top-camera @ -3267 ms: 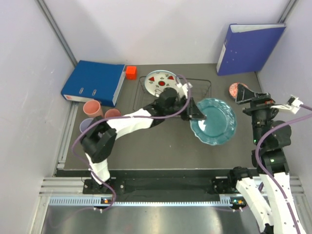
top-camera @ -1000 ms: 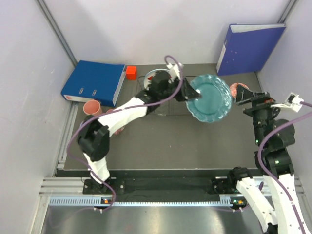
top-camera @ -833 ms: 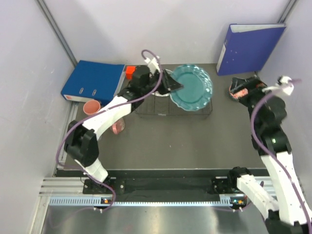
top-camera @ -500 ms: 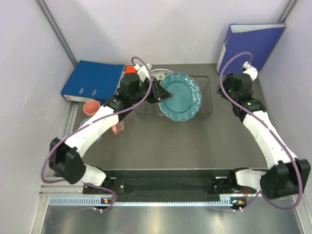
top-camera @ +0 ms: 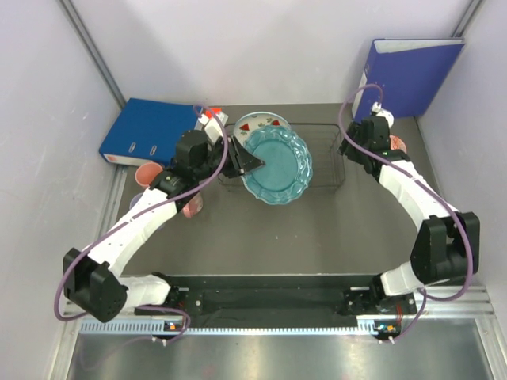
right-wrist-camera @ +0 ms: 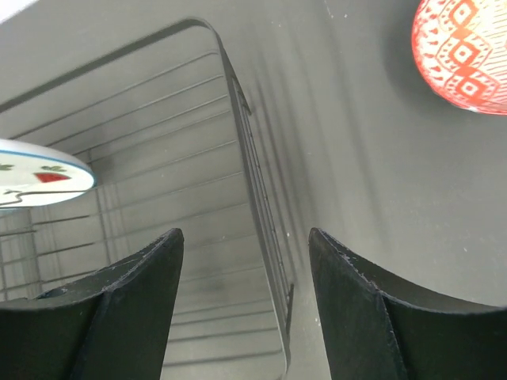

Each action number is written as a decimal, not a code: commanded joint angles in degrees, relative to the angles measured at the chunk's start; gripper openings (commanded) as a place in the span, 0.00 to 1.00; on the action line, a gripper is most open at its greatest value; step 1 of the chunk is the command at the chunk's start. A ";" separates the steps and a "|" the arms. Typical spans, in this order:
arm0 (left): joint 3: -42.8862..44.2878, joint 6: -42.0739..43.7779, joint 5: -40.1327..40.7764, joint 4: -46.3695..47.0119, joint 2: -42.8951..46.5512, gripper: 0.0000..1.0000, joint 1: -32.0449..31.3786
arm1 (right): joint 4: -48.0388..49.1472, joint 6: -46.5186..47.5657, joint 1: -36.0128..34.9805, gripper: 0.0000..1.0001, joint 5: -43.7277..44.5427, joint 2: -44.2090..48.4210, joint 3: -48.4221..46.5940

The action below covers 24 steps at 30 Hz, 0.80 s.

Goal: Unload the mixed dishes from the dish rack
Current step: Place the plate at the center of the board.

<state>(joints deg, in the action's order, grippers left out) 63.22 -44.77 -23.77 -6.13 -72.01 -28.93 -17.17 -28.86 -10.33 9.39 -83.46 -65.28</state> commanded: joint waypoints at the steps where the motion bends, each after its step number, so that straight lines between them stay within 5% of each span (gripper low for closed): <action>1: -1.34 -3.12 -4.18 11.14 5.12 0.00 0.01 | 5.48 0.30 0.13 0.64 -0.95 -2.85 1.02; 7: -5.91 -4.53 -7.60 9.22 7.49 0.00 -1.30 | 16.02 -4.79 -0.83 0.68 -1.30 6.01 9.63; 16: -22.69 -7.08 -3.05 7.80 16.11 0.00 -7.98 | 13.04 -5.50 -1.36 0.75 -2.35 18.94 9.90; 24: -28.59 -9.28 -5.32 14.21 8.84 0.00 -10.27 | 11.81 -5.59 -2.33 0.77 -3.85 26.24 10.08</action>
<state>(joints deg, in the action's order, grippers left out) 33.36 -51.00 -26.02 -6.22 -60.20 -39.00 -6.17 -34.11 -11.49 7.01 -59.75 -54.02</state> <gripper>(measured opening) 0.268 0.761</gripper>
